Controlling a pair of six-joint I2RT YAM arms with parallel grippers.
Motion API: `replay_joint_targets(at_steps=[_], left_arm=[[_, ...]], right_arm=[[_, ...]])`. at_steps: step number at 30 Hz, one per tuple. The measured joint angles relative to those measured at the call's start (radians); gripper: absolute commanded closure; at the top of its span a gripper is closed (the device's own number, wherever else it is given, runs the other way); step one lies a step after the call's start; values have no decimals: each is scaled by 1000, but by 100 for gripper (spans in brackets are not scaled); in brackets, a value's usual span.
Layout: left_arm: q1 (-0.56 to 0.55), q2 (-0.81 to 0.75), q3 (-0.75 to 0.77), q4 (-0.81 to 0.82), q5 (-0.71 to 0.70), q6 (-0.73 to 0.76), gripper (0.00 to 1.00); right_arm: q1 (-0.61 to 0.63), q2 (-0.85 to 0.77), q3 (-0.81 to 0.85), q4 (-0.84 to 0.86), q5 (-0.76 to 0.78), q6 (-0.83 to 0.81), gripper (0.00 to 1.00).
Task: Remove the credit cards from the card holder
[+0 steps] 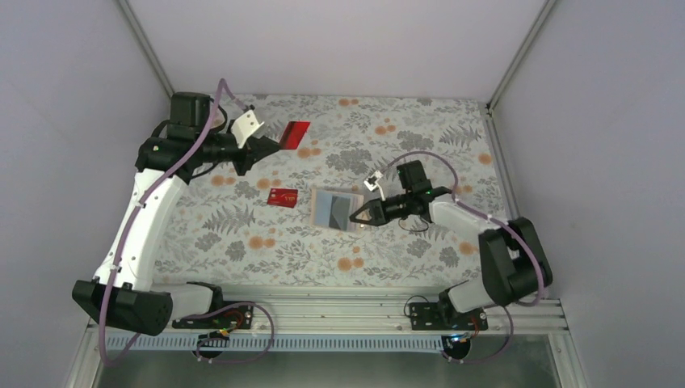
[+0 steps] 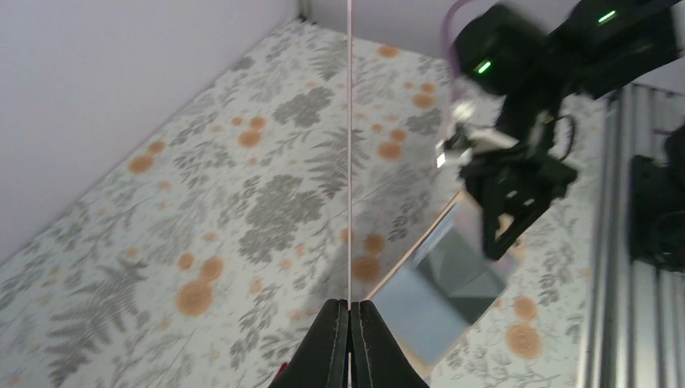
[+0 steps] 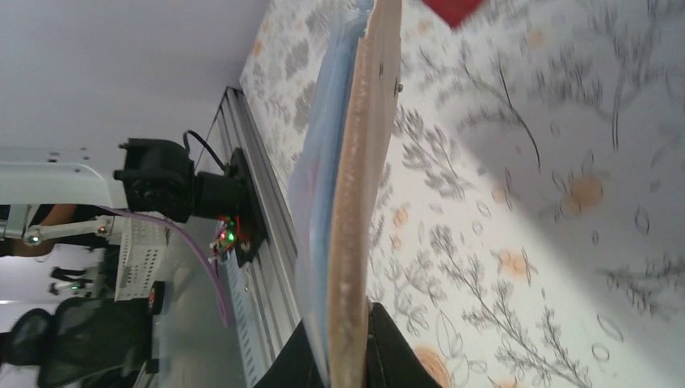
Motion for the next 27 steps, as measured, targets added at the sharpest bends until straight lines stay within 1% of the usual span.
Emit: replay_joint_targets(at_steps=[4,5,6,7,8,9,12,15,16,18,20,22,24,25,26,27], left_arm=[[0,3,0,-8,116,0,98],[0,5,0,-11,149,0,98],[0,6,0,-14,167,-1,98],[0,7,0,-18,188,-1,98],[0,8,0,-23,209,-1,98],[0,9,0,-27,227,-2,98],[0,9,1,-42,276,-4,98],[0,9,3,-57,321,-3,98],[0,9,6,-61,336,-3,98],[0,9,15,-71,366,1,98],[0,9,29,-83,399,7,98],[0,9,47,-94,435,7,98],[0,9,74,-99,478,-1,97],[-1,9,89,-98,498,-6,98],[-1,9,102,-96,517,-16,98],[-1,6,111,-89,532,-29,98]], right_arm=[[-2,106,-49,38,-16,17,96],[-5,129,-56,48,-12,23,93],[-8,148,-58,55,-10,26,85],[-12,165,-59,63,-4,32,71],[-18,175,-60,69,4,38,51],[-27,179,-64,75,20,51,40],[-74,153,-80,81,112,89,21],[-126,71,-86,54,271,131,5],[-137,26,-82,37,354,142,2],[-147,-69,-56,-10,501,157,1],[-136,-174,-13,-23,568,154,1],[-96,-284,24,19,540,138,1],[-16,-389,56,100,483,126,1],[4,-436,72,152,455,121,1],[101,-478,93,229,424,118,1],[149,-499,108,298,398,117,2]])
